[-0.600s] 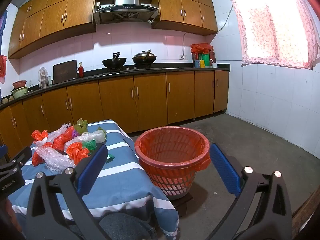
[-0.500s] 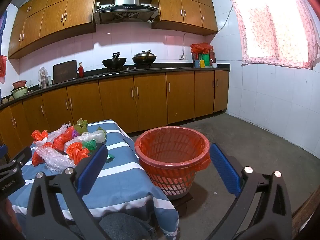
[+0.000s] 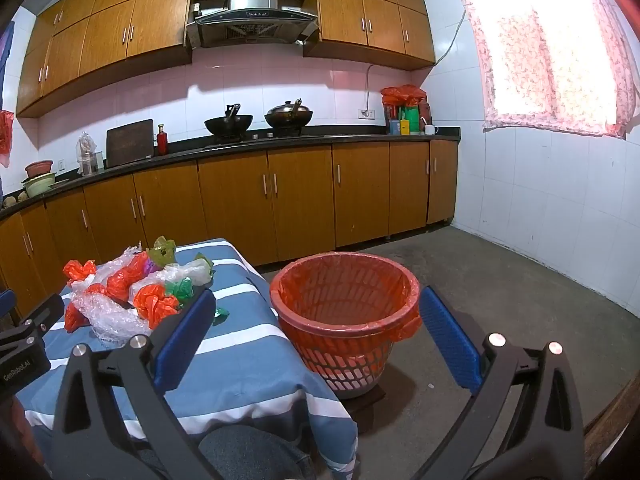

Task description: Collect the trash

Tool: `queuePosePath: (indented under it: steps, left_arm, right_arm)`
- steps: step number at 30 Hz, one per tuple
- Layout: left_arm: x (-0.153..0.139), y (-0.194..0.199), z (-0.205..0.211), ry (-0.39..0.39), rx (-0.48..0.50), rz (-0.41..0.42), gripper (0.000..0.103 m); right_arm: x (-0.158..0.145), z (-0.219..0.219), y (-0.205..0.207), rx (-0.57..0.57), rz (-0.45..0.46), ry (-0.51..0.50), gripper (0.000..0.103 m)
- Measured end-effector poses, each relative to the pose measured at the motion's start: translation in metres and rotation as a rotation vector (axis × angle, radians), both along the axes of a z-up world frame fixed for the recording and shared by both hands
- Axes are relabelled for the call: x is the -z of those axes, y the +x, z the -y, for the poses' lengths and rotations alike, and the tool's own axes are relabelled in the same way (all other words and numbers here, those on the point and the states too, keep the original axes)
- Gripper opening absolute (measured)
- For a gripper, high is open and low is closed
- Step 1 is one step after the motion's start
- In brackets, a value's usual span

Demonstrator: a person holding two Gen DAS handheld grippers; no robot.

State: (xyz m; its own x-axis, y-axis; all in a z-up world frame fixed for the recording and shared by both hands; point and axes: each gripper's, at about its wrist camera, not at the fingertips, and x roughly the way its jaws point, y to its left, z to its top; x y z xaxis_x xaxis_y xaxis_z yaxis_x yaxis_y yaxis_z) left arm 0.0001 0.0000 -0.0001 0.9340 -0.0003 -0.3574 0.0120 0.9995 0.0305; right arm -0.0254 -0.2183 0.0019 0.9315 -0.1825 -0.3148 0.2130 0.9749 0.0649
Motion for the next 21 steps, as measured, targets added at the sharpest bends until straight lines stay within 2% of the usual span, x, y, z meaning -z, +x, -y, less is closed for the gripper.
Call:
queuePosePath:
  steps: [21]
  left_arm:
    - [0.0, 0.0001, -0.0001, -0.001, -0.001, -0.002, 0.101]
  right_arm:
    - [-0.0011, -0.0008, -0.0003, 0.0, -0.001, 0.0, 0.099]
